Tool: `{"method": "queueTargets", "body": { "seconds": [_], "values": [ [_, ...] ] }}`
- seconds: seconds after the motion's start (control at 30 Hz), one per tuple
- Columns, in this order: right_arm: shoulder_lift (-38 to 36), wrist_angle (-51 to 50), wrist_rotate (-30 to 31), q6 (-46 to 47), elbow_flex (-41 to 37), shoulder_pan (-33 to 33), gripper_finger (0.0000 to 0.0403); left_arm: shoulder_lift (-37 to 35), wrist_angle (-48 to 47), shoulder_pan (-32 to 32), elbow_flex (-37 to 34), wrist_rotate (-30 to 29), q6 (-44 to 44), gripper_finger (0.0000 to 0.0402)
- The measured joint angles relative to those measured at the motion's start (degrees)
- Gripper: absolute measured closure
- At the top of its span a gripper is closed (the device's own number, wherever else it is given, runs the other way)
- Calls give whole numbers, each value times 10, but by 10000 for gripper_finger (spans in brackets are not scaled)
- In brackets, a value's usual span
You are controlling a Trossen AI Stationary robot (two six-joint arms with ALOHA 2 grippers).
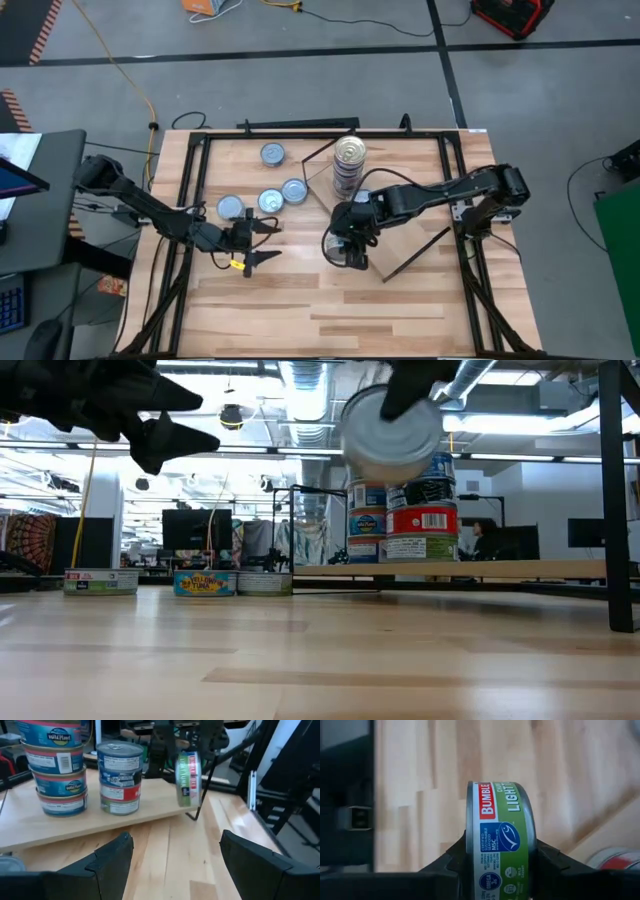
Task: Stack canned seafood by type on shelf
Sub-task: Put the green tuna can on the shelf
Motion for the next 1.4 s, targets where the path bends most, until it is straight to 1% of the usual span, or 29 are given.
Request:
{"method": "queueTargets", "body": {
  "seconds": [0.1, 0.17, 0.23, 0.33, 0.43, 0.53, 0.63, 0.73, 0.87, 1.0, 1.1, 1.2, 1.3, 1.4],
  "values": [
    [-18, -24, -6, 9, -5, 13, 244, -10, 1, -3, 0, 14, -11, 111],
    [-41, -19, -5, 18, -27, 21, 240, -14, 2, -3, 0, 21, -15, 111],
    [-69, -3, -5, 30, -57, 23, 233, -19, 0, -3, 0, 29, -15, 111],
    [-124, 47, 21, 52, -121, 17, 233, -22, 2, -3, 0, 29, -11, 111],
    [-167, 111, 17, 65, -174, 11, 243, -21, 4, -2, 0, 16, -10, 111],
    [-201, 120, 13, 62, -202, 11, 244, -25, 4, -1, 0, -14, 0, 111],
    [-221, 128, 11, 38, -216, 14, 234, -37, 7, 0, 4, -28, 43, 111],
    [-232, 121, 11, 10, -225, 17, 226, -44, 24, 1, 11, -29, 95, 111],
    [-238, 118, 11, -6, -232, 12, 240, -44, 60, 1, 27, -43, 157, 111],
    [-237, 118, 9, -16, -232, 10, 244, -44, 61, 1, 45, -49, 181, 111],
    [-237, 118, 8, -15, -232, 10, 234, -44, 61, 1, 49, -48, 172, 111],
    [-237, 118, 6, -13, -232, 10, 227, -44, 43, 1, 49, -47, 145, 111],
    [-237, 117, 7, -5, -232, 8, 240, -36, 17, 1, 49, -34, 104, 111],
    [-237, 96, 7, 2, -232, 7, 244, -6, 6, 1, 49, -13, 73, 111]
  ]
}}
